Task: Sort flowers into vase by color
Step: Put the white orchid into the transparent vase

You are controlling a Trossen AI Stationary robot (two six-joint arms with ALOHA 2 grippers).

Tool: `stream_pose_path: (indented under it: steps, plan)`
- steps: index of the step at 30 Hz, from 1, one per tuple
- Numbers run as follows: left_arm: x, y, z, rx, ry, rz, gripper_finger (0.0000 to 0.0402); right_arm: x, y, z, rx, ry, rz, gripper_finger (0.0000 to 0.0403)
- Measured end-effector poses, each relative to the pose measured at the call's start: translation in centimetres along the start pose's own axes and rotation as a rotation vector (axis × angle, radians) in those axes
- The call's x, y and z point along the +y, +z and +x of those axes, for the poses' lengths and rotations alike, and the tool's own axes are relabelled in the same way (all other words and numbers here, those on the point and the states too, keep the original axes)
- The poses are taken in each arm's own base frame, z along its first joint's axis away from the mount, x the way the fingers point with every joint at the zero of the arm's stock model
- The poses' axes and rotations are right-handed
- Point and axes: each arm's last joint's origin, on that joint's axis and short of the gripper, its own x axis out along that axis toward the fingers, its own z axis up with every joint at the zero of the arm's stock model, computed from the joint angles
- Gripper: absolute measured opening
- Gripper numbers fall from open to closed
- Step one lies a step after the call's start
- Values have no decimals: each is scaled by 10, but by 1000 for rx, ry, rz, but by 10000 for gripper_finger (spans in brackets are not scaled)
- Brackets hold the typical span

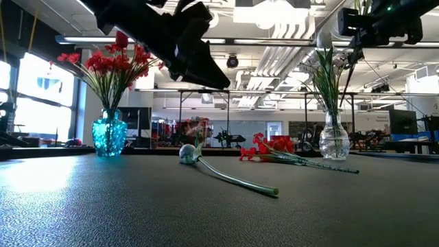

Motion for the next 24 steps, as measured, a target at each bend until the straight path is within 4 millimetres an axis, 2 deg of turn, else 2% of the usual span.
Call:
stream_pose_path:
  steps: [5, 11, 17, 24]
  plan:
    - [0, 2, 0, -17, -2, -7, 122, 6, -4, 8, -22, -61, -6, 1]
    - [0, 2, 0, -16, -2, -7, 122, 19, -14, 26, 31, -106, -63, 0]
    - [0, 2, 0, -16, -2, -6, 122, 36, -8, 43, 98, -31, -146, 0]
    - [-2, 1, -1, -12, -7, -3, 122, 28, 1, 76, 173, 32, -146, 2]
